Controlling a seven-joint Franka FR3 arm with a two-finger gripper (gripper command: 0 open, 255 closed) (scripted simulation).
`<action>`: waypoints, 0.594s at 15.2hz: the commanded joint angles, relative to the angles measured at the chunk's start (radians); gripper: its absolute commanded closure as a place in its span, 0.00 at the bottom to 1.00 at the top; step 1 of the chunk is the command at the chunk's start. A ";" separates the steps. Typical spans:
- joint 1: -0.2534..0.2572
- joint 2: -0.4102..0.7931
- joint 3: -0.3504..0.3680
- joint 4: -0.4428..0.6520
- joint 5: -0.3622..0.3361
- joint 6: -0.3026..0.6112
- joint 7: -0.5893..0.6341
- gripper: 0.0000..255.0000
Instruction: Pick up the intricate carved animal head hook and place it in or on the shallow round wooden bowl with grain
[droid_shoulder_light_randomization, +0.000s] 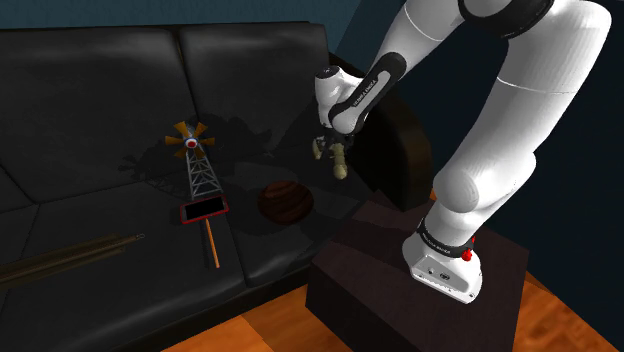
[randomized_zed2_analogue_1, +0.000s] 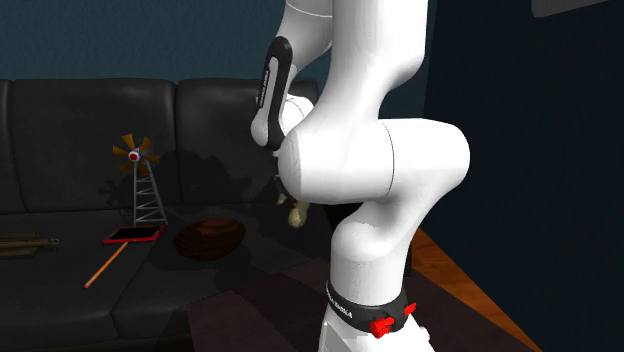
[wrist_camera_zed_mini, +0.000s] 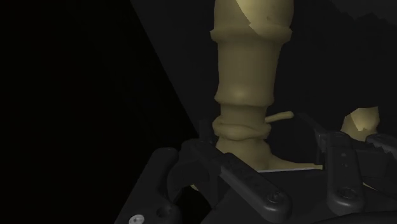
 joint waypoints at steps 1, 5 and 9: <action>-0.002 -0.026 0.004 0.000 0.024 -0.022 -0.024 1.00; -0.001 -0.078 0.011 0.002 0.068 -0.069 -0.066 1.00; 0.002 -0.127 0.015 0.008 0.107 -0.118 -0.104 1.00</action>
